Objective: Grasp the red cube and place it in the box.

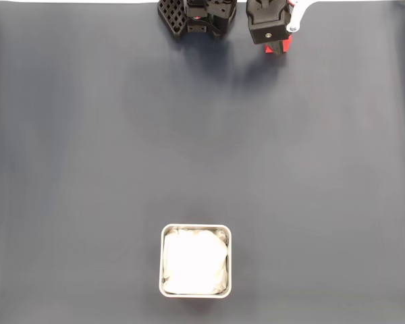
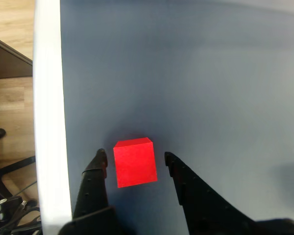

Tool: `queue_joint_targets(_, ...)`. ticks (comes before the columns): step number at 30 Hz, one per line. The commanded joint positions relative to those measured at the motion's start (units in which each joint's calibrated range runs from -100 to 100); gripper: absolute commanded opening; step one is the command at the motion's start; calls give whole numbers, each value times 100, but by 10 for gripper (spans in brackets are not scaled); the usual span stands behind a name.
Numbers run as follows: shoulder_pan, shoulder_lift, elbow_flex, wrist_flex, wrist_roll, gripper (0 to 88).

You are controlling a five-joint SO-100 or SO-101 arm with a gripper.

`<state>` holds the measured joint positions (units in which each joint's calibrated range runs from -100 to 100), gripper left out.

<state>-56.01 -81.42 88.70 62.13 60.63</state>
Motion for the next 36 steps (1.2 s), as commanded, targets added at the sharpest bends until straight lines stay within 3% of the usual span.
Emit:
queue_joint_targets(1,-3,-30,-29,-156,44,224)
queue_joint_targets(17,11,31,-19,-262,88,104)
queue_joint_targets(36,82,265,-175,-418,34,70)
